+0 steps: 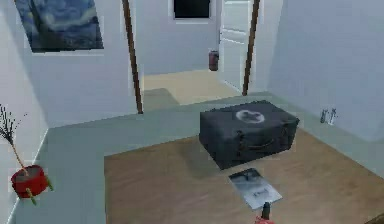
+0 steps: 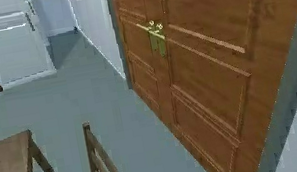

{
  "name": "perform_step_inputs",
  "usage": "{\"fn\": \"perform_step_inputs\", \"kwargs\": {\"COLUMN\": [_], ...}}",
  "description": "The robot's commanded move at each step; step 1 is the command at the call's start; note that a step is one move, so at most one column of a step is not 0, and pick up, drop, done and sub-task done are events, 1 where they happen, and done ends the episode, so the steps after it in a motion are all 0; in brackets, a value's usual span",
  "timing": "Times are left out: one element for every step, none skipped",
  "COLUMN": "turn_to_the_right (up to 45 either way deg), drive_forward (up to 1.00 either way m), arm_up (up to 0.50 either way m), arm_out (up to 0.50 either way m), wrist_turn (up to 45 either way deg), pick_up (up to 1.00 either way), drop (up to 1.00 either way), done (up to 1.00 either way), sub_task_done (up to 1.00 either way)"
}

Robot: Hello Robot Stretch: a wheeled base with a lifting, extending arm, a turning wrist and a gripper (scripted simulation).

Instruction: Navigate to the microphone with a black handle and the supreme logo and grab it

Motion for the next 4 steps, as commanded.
{"fn": "perform_step_inputs", "kwargs": {"turn_to_the_right": [-45.0, -18.0, 0.0, 0.0], "drive_forward": [0.0, 0.0, 0.0, 0.0], "arm_up": [0.0, 0.0, 0.5, 0.36], "arm_out": [0.0, 0.0, 0.0, 0.0], "wrist_turn": [0.0, 0.0, 0.0, 0.0], "pick_up": [0.0, 0.0, 0.0, 0.0], "drop": [0.0, 0.0, 0.0, 0.0], "done": [0.0, 0.0, 0.0, 0.0], "sub_task_done": [0.0, 0.0, 0.0, 0.0]}}
